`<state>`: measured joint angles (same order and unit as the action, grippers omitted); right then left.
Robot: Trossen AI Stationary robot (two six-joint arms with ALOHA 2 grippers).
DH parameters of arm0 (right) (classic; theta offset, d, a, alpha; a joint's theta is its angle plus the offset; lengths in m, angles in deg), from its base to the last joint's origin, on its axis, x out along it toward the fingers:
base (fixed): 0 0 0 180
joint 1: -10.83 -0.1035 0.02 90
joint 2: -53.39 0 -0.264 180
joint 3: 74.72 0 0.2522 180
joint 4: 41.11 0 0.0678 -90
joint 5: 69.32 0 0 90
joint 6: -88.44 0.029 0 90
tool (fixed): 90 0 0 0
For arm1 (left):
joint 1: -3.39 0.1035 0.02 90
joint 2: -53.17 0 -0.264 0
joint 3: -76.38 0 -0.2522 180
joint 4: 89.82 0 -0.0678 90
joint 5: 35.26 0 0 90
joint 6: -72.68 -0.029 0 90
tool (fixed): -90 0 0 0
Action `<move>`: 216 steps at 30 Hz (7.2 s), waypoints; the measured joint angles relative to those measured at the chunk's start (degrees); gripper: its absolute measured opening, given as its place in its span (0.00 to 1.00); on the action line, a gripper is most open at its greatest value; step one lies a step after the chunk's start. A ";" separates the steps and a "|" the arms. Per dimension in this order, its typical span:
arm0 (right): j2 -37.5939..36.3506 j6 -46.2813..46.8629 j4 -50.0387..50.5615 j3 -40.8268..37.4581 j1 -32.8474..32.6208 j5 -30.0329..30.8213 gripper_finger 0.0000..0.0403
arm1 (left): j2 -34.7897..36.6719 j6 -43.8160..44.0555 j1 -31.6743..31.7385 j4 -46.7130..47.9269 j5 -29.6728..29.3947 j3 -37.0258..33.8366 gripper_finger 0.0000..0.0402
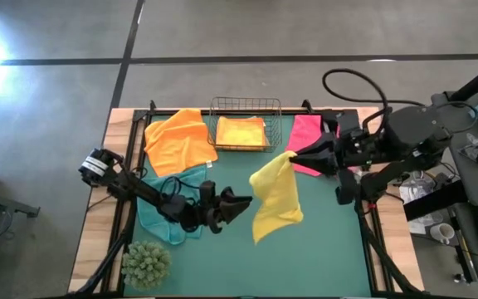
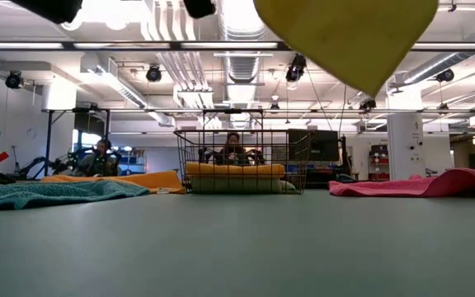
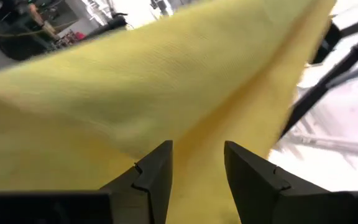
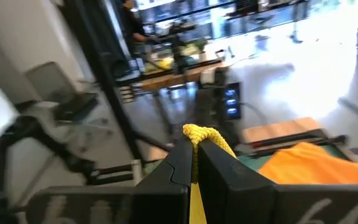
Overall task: Fold microfiber towels
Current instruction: Fold the yellow microfiber cloth
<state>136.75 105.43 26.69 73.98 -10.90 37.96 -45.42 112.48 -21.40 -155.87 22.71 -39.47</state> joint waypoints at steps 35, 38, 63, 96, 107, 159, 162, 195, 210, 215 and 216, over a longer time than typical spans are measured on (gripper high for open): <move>2.05 -5.29 -1.66 -0.02 7.64 0.72 0.02 | 3.69 -19.17 -3.29 49.44 -17.98 13.51 0.32; 2.05 -5.61 -2.78 -0.02 7.67 0.67 0.02 | 3.69 -19.23 -2.94 49.31 -21.05 13.49 0.32; 0.76 -5.48 11.76 0.00 7.78 4.93 0.02 | 15.67 -31.35 -11.84 70.00 -33.93 18.68 0.00; 1.14 24.22 35.98 -4.33 3.71 26.03 0.02 | 19.43 -64.93 -8.88 76.42 -52.74 27.82 0.00; -4.83 26.68 35.93 -15.91 1.37 24.53 0.02 | 16.08 -67.19 -9.45 76.23 -55.16 27.76 0.00; -14.58 73.12 19.07 -66.60 -11.86 7.54 0.02 | 13.24 -18.70 3.35 104.81 17.58 19.00 0.00; -14.56 73.51 11.34 -70.71 -12.91 2.44 0.02 | 10.15 -14.30 2.71 104.80 22.46 18.55 0.00; -14.69 57.07 -4.32 -80.00 -26.78 -11.29 0.38 | -1.23 -8.56 0.32 93.74 30.49 18.05 0.00; -9.41 29.63 -8.89 -81.00 -33.30 -5.24 0.45 | -1.14 -8.42 0.30 93.77 30.64 17.94 0.00; -6.07 26.86 -10.05 -81.00 -33.27 -5.14 0.45 | -1.14 -8.44 0.32 93.77 30.64 17.94 0.00; -5.31 26.39 -10.50 -81.00 -33.29 -5.16 0.45 | -1.14 -8.44 0.32 93.78 30.64 17.94 0.00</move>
<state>131.43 131.82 16.19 -7.03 -44.19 32.80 -46.56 104.04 -21.08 -62.09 53.36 -21.52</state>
